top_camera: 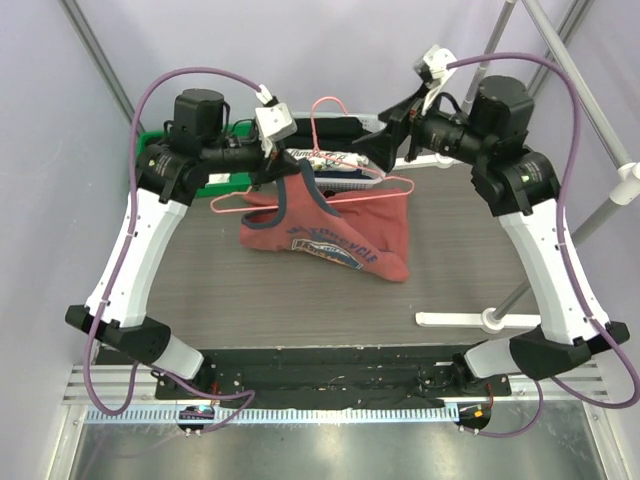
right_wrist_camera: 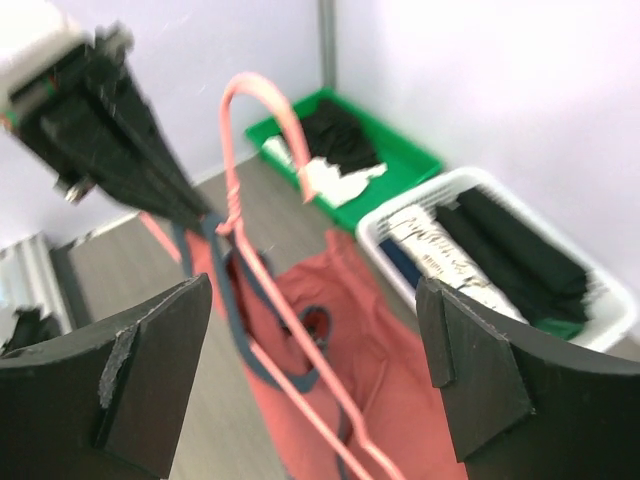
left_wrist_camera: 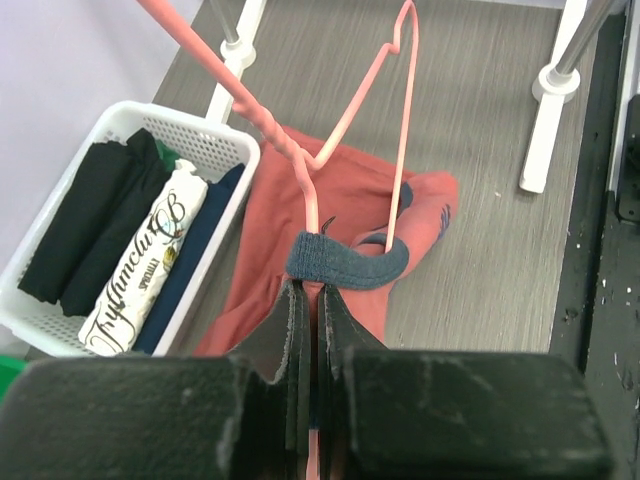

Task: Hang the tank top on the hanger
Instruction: Hang the tank top on the hanger.

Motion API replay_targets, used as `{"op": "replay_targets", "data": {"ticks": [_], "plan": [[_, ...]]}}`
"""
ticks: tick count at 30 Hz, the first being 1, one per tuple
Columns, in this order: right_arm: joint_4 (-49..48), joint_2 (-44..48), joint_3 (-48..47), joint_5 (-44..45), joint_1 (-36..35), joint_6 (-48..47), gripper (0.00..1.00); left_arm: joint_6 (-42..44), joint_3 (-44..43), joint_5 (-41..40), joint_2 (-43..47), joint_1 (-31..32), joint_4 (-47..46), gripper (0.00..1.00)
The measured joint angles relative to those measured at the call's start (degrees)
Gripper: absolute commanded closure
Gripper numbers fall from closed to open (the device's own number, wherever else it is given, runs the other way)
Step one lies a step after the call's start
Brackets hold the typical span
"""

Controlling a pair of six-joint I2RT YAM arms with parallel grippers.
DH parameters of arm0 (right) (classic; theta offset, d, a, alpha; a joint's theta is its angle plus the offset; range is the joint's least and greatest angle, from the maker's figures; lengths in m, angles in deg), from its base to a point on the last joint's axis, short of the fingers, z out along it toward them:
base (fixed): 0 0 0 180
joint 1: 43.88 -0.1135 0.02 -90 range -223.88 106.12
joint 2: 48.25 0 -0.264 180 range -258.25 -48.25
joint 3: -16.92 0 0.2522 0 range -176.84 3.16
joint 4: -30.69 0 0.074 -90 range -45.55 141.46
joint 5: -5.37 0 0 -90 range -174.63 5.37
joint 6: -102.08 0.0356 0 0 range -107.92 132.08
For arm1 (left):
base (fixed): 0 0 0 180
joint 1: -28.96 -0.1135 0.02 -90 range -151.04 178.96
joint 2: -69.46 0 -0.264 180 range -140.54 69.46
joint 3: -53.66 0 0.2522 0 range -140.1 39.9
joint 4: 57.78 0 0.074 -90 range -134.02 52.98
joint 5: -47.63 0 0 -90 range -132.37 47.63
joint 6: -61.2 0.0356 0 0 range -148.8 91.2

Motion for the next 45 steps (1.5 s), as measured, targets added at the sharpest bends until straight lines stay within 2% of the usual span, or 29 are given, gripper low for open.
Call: {"op": "replay_targets", "data": {"ticks": [6,13,22,27,34,41,45], "plan": [[-0.2,1.18,-5.68,7.93,0.61,0.15,0.12,2.47,1.38,0.24,2.4,-0.04,3.72,1.0],[-2.97,-0.42,-4.72,18.05,1.07,2.34,0.13,6.91,2.01,2.21,4.22,-0.07,9.29,1.0],[-5.42,-9.01,1.16,18.6,1.51,5.03,0.14,12.15,1.79,3.89,6.97,-0.2,15.21,1.0],[-5.35,-15.06,3.8,13.05,2.95,7.45,0.14,13.9,0.74,4.87,7.65,-4.04,16.22,1.0],[-8.15,-23.26,5.27,-3.54,4.52,14.95,0.14,15.8,0.26,9.29,7.69,-11.91,16.35,1.0],[-19.23,-30.77,10.86,-19.34,2.67,27.1,0.14,16.17,0.13,15.04,7.67,-13.27,16.87,1.0],[-31.08,-33.22,17.53,-26.01,-0.07,37.88,0.14,16.46,-0.61,16.83,7.67,-13.27,17.2,1.0]]}}
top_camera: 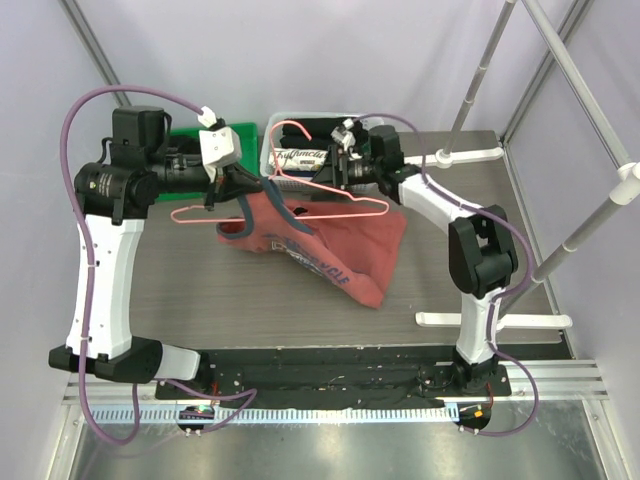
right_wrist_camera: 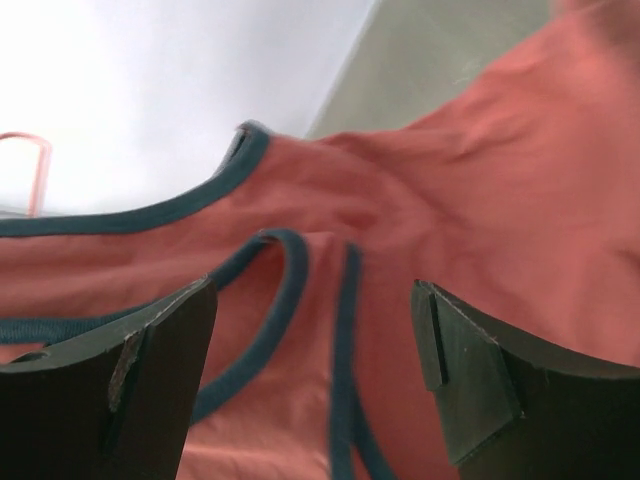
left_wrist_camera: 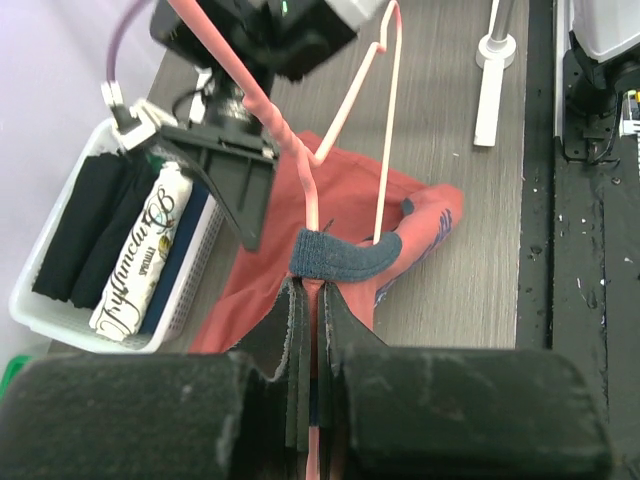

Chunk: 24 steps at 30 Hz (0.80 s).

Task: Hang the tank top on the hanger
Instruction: Hang the tank top on the hanger.

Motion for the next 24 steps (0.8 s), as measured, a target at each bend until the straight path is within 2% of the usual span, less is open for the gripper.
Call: {"op": "replay_targets", "data": {"ticks": [4,7,14,16,17,18,21,24], "plan": [[-13.55,-0.68,5.33,-5.86,-3.19,11.61,0.14,0.74,-0.35,0.55,0.0,0.0,0.22,1.0],[-20.59,-0.44,7.72,-9.97,-5.4,16.37,0.15,0.9,-0.44,0.5,0.0,0.0,0.37,1.0],[-26.53,3.17,15.43,-16.87,-7.67,20.76,0.4,1.2,-0.61,0.09,-0.04,0.0,0.79,1.0],[-27.47,4.63,17.4,-18.49,-7.5,21.33,0.52,1.29,-1.07,-0.17,-0.22,0.0,0.96,1.0],[-27.91,5.66,18.67,-19.34,-7.32,21.64,0.59,1.29,-1.2,-0.35,-0.26,0.0,0.96,1.0],[-28.24,6.49,19.45,-20.0,-7.21,21.88,0.75,1.29,-1.29,-0.42,-0.26,0.0,0.98,1.0],[-29.14,8.76,20.94,-21.05,-6.86,22.36,0.99,1.27,-1.73,-0.44,-0.37,0.0,0.98,1.0],[-30.23,10.34,21.11,-21.14,-6.14,22.49,0.99,1.22,-1.84,-0.46,-0.44,0.0,0.96,1.0]]}}
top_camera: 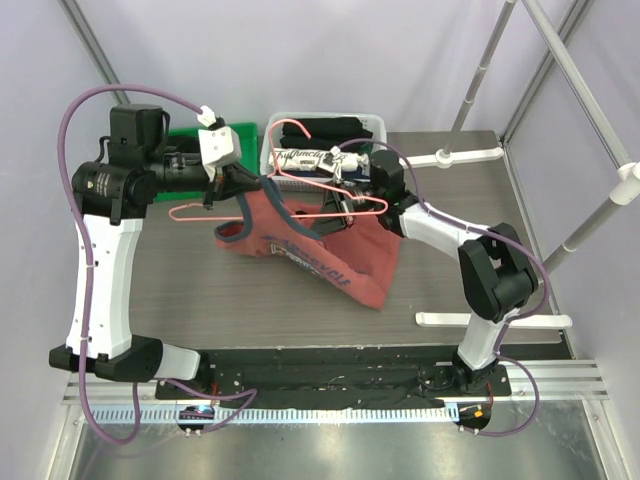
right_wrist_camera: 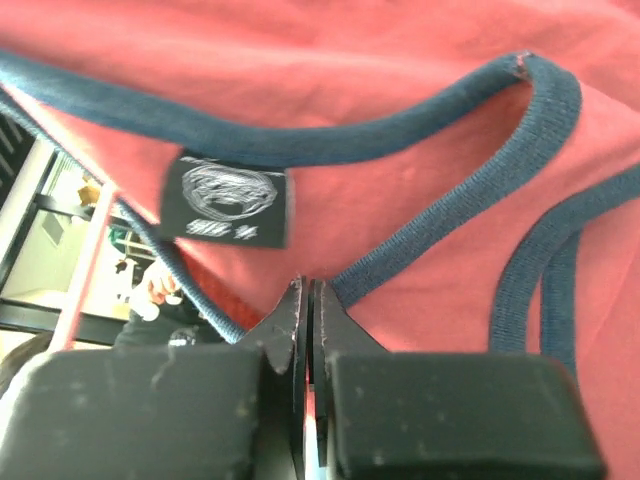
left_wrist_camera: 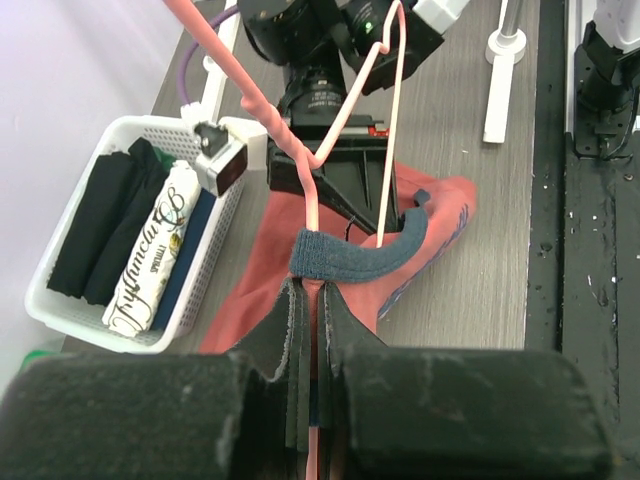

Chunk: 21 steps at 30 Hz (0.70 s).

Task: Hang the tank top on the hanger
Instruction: Hang the tank top on the hanger.

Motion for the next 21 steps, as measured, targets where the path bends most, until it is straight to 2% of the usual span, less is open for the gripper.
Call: {"op": "replay_targets", "data": {"ticks": [3,5,8,11,16,21], "plan": [[0.07,0.79,-0.2,0.63,1.18,-0.57,0.99,-0.48,0.0,-0.61,-0.02,0.0,-0.37,1.0],[4.68,0.81,-1.99,2.34,2.78,-4.74,0.99,-1.03,0.0,-1.38,-0.02,0.0,-1.03,1.0],[25.4,0.46,-11.5,10.32,5.49,-19.8,0.99,-3.37,0.0,-3.65,-0.02,0.0,-3.06,1.0],[36.17,1.05,-18.45,19.96,7.43,-30.62,0.99,-5.25,0.02,-5.88,-0.02,-0.04,-5.33,1.0],[43.63,3.72,-19.76,34.73,7.74,-39.15,0.99,-7.41,0.15,-8.13,-0.02,-0.04,-7.41,1.0],[45.46,4.52,-19.76,43.34,7.56,-42.4,0.99,-9.22,0.74,-10.64,-0.02,-0.04,-8.81,1.0]]}}
